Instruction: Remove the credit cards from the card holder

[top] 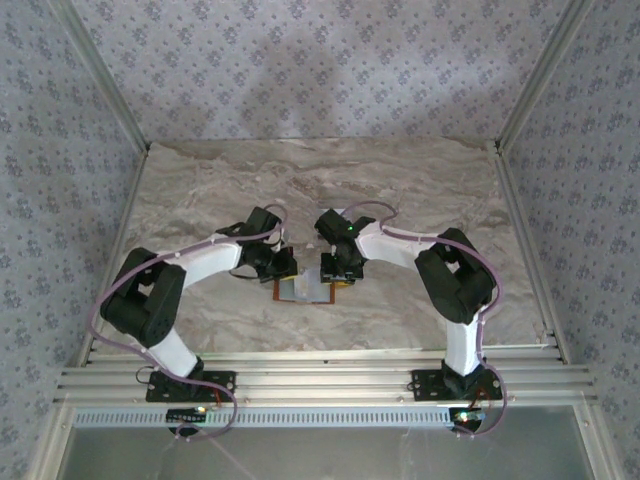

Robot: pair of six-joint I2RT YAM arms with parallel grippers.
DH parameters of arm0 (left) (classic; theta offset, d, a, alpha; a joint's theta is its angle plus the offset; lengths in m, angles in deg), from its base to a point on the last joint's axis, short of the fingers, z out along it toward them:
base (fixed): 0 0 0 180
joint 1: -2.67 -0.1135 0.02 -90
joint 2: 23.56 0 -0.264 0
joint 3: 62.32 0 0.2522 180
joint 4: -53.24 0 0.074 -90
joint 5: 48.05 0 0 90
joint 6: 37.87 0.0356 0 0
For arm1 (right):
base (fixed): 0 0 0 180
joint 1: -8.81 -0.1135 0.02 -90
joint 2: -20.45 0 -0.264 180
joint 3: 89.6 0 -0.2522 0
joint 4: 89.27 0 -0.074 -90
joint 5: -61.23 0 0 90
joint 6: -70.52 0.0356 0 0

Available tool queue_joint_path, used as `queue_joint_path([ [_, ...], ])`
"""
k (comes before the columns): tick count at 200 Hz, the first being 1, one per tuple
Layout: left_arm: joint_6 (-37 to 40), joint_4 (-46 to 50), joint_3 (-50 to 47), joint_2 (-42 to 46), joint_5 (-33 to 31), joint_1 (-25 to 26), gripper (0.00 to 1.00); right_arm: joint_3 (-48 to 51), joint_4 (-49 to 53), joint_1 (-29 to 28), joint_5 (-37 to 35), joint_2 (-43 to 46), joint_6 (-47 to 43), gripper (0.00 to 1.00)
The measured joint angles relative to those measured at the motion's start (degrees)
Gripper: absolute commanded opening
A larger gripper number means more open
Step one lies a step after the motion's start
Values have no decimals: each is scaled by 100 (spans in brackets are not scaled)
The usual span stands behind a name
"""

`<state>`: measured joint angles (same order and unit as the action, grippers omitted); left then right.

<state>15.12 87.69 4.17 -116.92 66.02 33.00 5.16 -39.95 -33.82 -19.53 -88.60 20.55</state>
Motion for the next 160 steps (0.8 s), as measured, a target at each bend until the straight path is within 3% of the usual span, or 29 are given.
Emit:
queue_joint_path([
  [89,1899,1410,1040,258,-706,0,2,350,-227,203,260,634,2,34],
  [160,4232,2026,2883,-55,-1051,17,0,638,-39,870,192,1773,-66,34],
])
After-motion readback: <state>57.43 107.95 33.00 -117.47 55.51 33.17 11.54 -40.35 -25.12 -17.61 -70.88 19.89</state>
